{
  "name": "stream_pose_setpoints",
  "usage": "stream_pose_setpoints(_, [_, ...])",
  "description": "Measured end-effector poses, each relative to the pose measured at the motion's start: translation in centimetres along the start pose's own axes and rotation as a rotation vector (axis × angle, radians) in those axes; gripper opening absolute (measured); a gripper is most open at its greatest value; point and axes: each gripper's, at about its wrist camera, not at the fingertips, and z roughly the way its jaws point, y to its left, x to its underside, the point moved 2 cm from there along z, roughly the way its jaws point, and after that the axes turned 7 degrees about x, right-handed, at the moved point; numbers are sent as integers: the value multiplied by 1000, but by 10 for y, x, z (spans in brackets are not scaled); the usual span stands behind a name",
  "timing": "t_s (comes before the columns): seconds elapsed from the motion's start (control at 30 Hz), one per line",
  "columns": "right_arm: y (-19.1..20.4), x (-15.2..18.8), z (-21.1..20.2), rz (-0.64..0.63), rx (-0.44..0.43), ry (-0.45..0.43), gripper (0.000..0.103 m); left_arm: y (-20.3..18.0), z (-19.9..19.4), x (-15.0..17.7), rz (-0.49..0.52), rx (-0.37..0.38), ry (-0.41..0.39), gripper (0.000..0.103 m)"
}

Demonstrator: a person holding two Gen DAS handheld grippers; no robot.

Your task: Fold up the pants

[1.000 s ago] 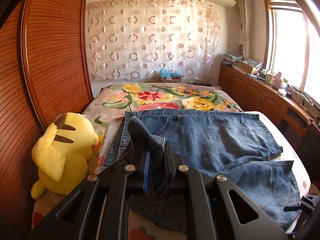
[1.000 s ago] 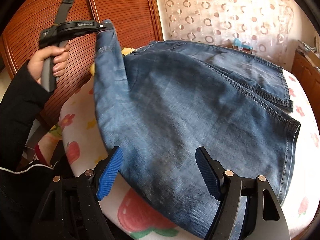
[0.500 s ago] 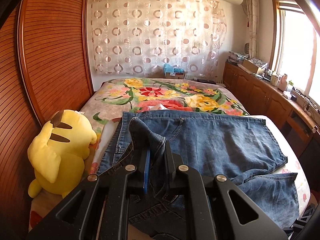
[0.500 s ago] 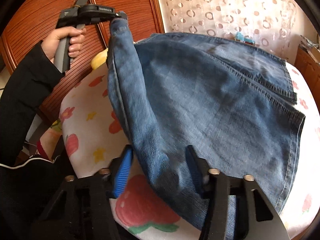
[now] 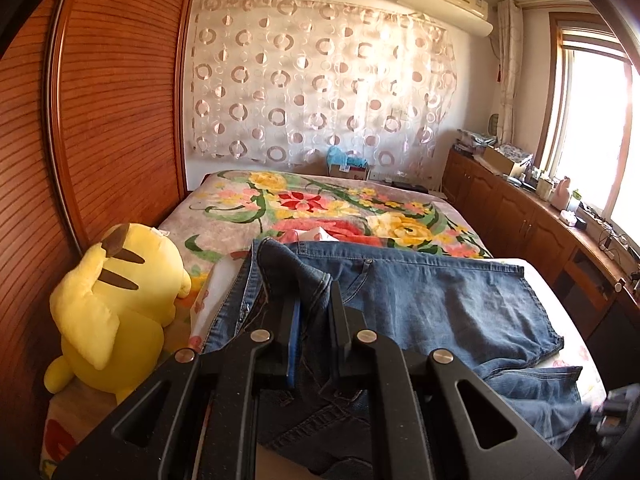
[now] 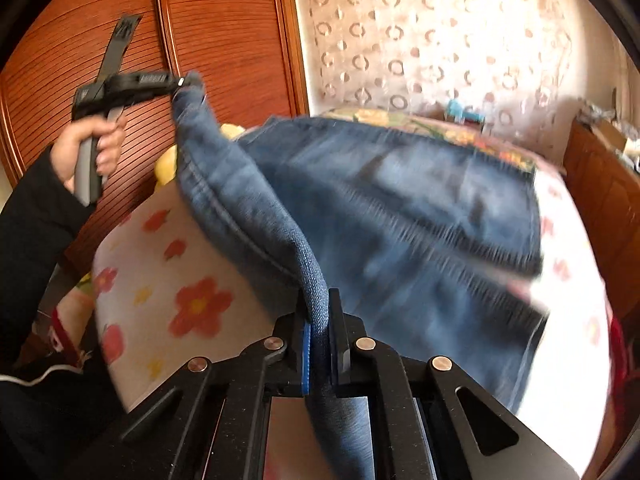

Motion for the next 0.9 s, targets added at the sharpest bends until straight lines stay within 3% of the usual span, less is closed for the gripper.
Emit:
stream_pose_setpoints(0.33, [-14, -43, 36, -75, 41, -7, 6, 12, 14, 6, -32, 8, 6, 13])
stream_pose_setpoints(0.63, [-42, -93, 11, -77, 63, -119, 6, 15, 10, -47, -31, -2, -94, 13])
stream_pose_setpoints(0.9, [-54, -132, 19, -117, 130, -156, 6, 19, 40, -80, -26, -26, -106, 13])
